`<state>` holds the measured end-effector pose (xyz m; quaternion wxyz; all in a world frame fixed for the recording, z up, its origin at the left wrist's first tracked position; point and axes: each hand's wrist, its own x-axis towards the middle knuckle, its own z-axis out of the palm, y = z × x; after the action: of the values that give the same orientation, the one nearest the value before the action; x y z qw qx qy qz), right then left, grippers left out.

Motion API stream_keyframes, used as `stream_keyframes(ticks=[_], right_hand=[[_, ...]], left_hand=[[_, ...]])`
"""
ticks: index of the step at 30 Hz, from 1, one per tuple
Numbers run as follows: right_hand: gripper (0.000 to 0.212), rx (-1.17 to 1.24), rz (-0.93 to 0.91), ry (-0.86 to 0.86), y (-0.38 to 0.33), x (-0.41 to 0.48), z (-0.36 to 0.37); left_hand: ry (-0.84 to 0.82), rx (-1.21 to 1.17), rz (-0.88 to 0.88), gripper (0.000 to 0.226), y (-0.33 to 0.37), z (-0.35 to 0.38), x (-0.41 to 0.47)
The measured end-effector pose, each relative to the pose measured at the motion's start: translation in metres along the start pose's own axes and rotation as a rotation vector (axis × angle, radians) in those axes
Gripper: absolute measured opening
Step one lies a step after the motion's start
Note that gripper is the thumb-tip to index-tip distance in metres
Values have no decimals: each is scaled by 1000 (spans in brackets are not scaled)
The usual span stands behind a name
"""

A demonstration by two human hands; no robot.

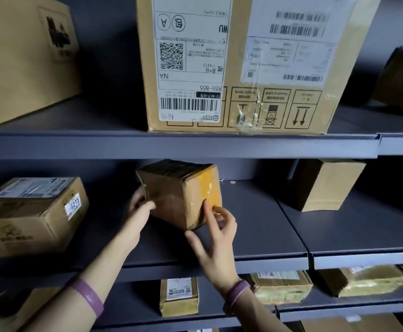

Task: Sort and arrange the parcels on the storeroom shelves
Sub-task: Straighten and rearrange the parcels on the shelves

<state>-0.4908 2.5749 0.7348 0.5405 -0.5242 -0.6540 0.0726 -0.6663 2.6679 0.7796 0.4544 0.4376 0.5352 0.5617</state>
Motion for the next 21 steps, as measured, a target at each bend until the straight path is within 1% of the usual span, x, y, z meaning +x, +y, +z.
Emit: stream_keyframes(ticks=[2,3,5,7,10,12,14,17,21], right_hand=[[68,125,128,41,3,8,-2],[66,223,218,63,4,14,-2],[60,356,356,134,8,28,-3],[53,447,434,188,15,41,-5],[34,590,555,199,30,56,-3],[27,645,630,186,38,63,1],[29,654,664,186,44,67,5],[36,644,674,179,46,70,7],[35,627,640,175,39,69,4]], left_hand=[[28,-48,153,50,6,0,-16],[41,-20,251,46,8,0,-26],[6,107,464,51,6,1,-48],[-49,217,660,58,2,4,-65],[-84,300,838,55,-1,9,-81],[-107,364,931,51,-2,10,-87],[-151,420,993,49,-5,11,-92],[-191,461,1013,49,-10,12,-97],[-133,421,955,49,-9,10,-94]])
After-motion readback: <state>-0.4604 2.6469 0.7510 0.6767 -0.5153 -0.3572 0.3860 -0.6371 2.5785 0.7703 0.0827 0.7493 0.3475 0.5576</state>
